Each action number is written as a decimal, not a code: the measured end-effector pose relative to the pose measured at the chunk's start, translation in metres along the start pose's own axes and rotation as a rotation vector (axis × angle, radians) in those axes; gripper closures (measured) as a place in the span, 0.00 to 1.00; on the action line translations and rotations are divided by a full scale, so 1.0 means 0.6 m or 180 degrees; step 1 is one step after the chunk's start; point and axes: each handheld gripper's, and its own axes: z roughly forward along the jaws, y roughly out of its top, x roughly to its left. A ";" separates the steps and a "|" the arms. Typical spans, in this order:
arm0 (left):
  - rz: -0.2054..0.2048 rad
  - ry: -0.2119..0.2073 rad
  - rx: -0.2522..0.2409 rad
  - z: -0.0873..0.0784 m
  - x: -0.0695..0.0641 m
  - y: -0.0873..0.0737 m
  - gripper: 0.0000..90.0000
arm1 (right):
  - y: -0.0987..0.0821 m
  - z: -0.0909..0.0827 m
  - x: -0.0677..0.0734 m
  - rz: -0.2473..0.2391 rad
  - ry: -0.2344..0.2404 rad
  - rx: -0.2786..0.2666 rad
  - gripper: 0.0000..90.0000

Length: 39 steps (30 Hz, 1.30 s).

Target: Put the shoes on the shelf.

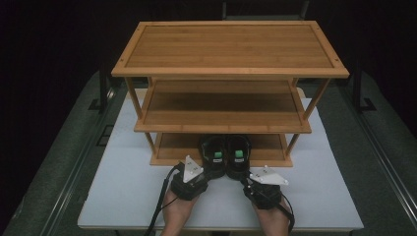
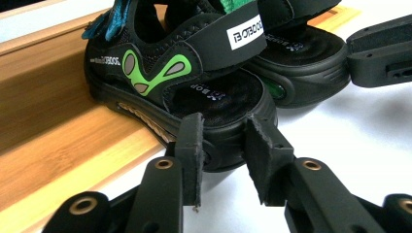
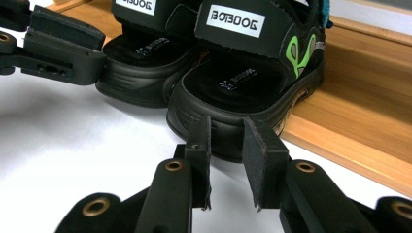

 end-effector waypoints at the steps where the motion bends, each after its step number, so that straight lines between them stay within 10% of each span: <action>1: -0.0004 0.0004 0.0008 0.002 0.002 0.001 0.77 | 0.002 0.002 0.000 0.0009 0.0009 0.0005 0.81; 39: -0.0101 0.0043 0.0053 0.050 0.052 0.028 0.81 | 0.027 0.057 -0.014 0.0156 -0.0125 -0.0004 0.84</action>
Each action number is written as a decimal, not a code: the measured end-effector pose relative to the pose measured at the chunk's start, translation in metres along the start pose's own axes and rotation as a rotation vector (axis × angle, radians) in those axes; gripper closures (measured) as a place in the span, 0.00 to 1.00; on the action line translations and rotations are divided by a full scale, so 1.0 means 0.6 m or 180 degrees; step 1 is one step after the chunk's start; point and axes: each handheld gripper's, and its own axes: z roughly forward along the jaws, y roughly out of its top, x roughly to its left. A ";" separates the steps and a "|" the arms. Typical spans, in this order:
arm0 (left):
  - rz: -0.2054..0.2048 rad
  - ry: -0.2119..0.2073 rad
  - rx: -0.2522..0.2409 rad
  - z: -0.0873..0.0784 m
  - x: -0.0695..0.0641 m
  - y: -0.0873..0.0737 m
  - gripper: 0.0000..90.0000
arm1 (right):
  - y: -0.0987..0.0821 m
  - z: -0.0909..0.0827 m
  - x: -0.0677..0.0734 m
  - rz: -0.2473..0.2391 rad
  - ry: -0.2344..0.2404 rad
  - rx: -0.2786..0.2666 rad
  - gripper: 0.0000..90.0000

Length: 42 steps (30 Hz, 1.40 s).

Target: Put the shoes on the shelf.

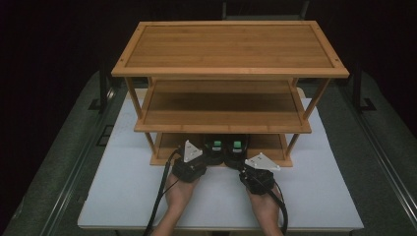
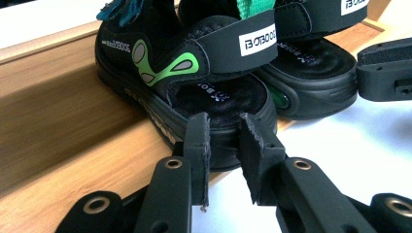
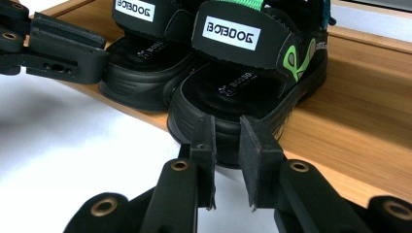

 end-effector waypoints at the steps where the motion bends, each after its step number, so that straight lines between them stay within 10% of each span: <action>1: 0.0001 0.0005 -0.0004 0.001 0.000 0.000 0.81 | 0.000 0.001 -0.001 -0.0006 -0.0006 -0.0001 0.84; 42: -0.0057 0.0058 -0.0051 0.024 0.010 0.005 0.77 | 0.010 0.031 -0.009 -0.0068 -0.0189 -0.0010 0.82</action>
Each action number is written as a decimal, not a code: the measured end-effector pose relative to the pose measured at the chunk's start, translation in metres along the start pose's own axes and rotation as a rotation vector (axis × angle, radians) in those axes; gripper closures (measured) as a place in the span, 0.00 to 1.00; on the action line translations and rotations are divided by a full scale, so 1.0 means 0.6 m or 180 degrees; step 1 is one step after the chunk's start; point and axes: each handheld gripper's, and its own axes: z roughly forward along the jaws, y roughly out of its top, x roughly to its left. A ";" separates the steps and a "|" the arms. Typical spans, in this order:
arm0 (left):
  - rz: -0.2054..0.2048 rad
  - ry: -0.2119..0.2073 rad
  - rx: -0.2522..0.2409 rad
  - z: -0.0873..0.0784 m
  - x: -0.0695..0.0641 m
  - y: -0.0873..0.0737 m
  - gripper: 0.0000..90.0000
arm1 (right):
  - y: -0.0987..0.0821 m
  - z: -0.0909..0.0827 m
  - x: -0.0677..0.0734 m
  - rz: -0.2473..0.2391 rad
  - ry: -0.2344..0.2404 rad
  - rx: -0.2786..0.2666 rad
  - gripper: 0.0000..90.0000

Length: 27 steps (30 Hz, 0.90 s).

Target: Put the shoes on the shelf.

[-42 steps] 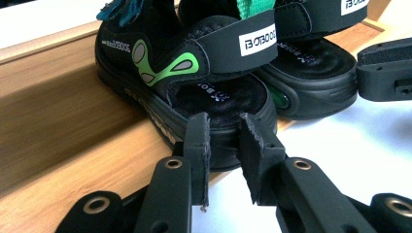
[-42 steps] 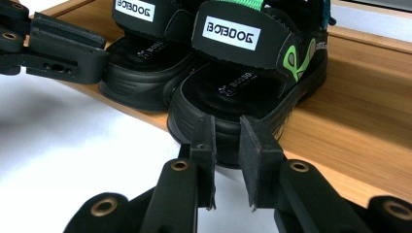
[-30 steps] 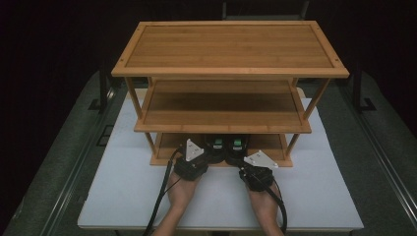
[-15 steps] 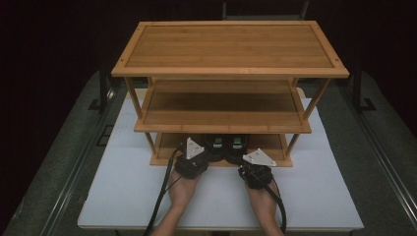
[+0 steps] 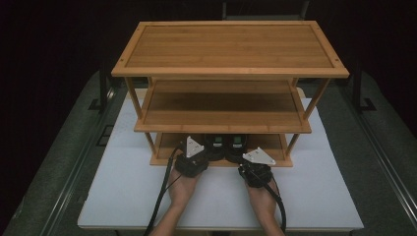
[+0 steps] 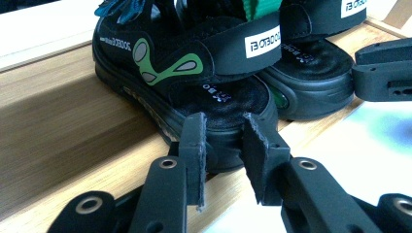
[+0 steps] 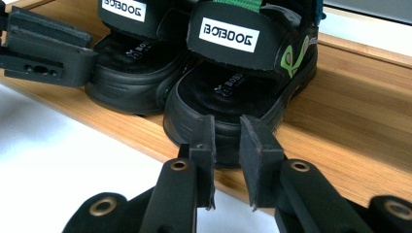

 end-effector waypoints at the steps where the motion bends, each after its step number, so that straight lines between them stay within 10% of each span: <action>1: 0.0001 0.0004 -0.0001 -0.002 0.000 0.001 0.77 | 0.000 -0.001 -0.001 0.0007 0.0001 0.0003 0.81; 27: 0.0063 -0.0206 -0.0101 -0.047 -0.028 -0.005 0.76 | -0.001 -0.046 -0.019 0.0120 0.0376 -0.0013 0.83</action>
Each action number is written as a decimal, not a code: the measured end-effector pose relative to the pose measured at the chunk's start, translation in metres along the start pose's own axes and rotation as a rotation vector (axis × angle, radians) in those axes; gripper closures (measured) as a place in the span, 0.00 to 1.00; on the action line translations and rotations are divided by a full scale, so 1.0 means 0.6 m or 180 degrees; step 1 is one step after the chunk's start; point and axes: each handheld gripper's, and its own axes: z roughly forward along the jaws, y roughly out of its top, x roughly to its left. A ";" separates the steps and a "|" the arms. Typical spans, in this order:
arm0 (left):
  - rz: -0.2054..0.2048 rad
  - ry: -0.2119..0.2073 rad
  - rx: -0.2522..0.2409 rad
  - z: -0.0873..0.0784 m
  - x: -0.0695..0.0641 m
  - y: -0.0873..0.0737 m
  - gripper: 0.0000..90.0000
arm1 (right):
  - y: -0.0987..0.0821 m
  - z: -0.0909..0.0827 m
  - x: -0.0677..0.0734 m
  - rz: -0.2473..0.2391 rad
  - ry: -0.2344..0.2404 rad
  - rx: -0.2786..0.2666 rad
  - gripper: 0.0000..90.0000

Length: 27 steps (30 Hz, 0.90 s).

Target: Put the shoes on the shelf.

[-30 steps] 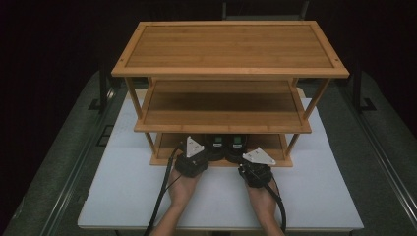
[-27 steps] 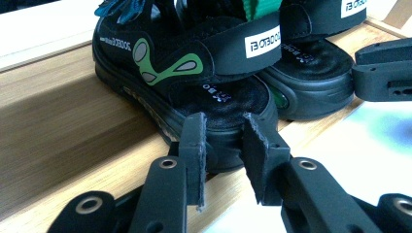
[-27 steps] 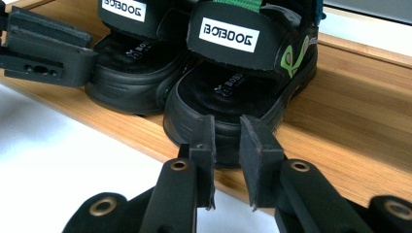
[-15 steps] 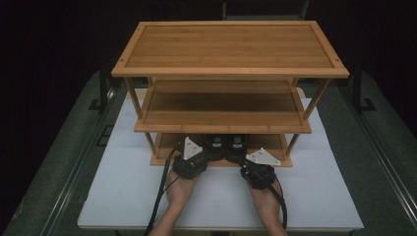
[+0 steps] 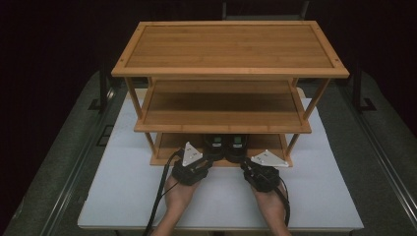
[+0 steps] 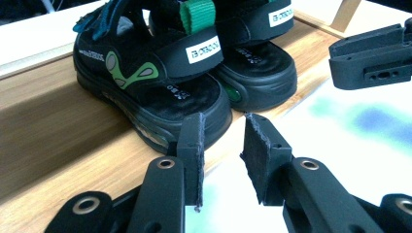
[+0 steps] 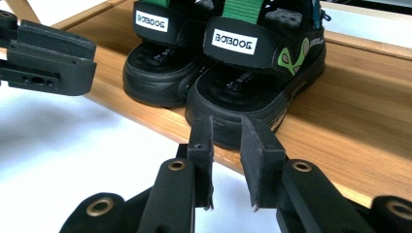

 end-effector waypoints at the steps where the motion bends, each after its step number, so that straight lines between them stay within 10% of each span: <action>1: -0.0001 -0.0014 0.0005 0.000 -0.001 -0.001 0.76 | 0.000 -0.001 0.000 0.0006 0.0016 0.0003 0.83; 27: 0.0032 -0.0156 0.0047 -0.033 -0.005 -0.013 0.77 | -0.020 -0.046 -0.030 -0.0019 0.0231 0.0102 0.82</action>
